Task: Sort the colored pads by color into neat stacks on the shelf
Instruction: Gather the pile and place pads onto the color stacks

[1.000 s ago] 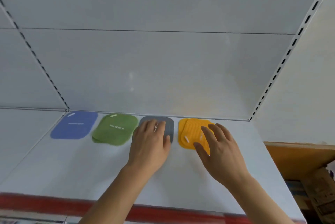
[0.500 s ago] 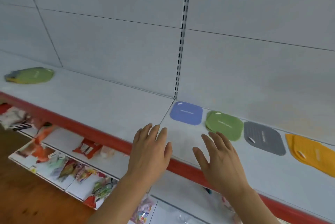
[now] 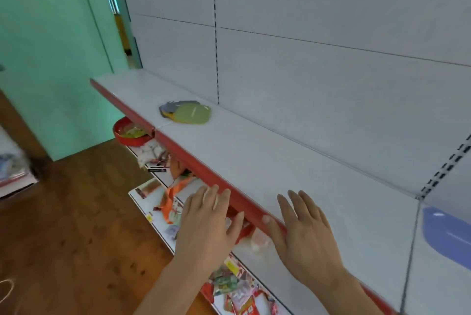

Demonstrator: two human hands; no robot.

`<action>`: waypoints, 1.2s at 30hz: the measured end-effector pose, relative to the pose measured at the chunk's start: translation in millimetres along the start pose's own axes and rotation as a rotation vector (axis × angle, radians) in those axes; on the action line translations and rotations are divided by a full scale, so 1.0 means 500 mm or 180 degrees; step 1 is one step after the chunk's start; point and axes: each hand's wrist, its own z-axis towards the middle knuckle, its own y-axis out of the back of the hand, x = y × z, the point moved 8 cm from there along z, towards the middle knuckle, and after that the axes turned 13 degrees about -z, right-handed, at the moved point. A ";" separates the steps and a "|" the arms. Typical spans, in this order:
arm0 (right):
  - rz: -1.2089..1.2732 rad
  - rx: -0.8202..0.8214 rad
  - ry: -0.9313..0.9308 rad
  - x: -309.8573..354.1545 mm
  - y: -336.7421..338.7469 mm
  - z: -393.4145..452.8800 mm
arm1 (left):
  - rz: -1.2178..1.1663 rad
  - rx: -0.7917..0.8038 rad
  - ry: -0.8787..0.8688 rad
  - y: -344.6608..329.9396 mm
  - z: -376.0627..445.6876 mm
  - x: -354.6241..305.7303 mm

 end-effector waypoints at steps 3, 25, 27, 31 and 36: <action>0.0095 0.0075 0.0146 0.094 -0.028 0.110 | 0.0196 -0.0003 0.0137 0.031 0.063 0.111; -0.0284 0.0360 -0.0497 0.451 -0.155 0.632 | -0.0088 0.0207 -0.0342 0.098 0.566 0.610; -0.0343 0.0412 -0.0673 0.465 -0.162 0.649 | -0.0147 0.0324 -0.0506 0.094 0.611 0.625; -0.0401 0.0490 -0.0970 0.466 -0.180 0.672 | -0.0303 0.0386 -0.0859 0.081 0.684 0.617; -0.0391 0.0468 -0.1243 0.443 -0.200 0.710 | -0.0329 0.0571 -0.1051 0.039 0.789 0.586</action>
